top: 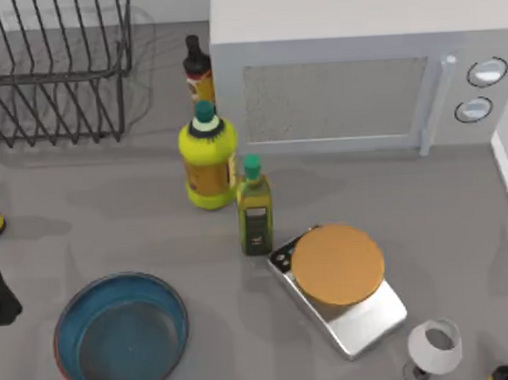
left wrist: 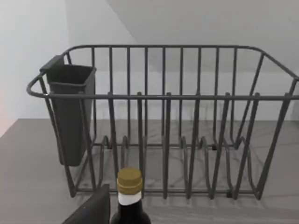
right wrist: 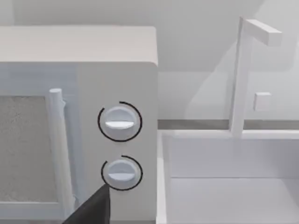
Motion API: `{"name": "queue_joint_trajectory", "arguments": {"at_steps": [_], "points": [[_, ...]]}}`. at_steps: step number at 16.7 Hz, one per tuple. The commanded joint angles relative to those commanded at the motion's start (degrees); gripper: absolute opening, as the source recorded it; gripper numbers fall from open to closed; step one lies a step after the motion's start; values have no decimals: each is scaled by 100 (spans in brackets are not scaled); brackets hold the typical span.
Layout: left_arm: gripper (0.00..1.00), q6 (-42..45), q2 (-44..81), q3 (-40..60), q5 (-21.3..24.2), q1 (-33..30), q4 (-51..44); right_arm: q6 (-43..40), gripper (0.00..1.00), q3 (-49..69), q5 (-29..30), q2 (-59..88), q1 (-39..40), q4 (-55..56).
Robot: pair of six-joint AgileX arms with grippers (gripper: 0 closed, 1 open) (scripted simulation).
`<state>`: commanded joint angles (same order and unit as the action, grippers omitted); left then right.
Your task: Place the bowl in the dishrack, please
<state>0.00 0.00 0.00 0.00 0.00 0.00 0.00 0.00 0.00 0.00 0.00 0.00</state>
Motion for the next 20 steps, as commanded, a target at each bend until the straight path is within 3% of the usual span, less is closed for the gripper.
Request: {"name": "queue_joint_trajectory", "arguments": {"at_steps": [4,8,20], "points": [[100,-110,187,185,11,-124,-176,0,100,0,0,0,0,0],[100,-678,1285,1197,31,-731,-1097,0,100,0,0,0,0,0],[100,-3252,7584,5705,-4,-3386,-5475,0,100,0,0,0,0,0]]}}
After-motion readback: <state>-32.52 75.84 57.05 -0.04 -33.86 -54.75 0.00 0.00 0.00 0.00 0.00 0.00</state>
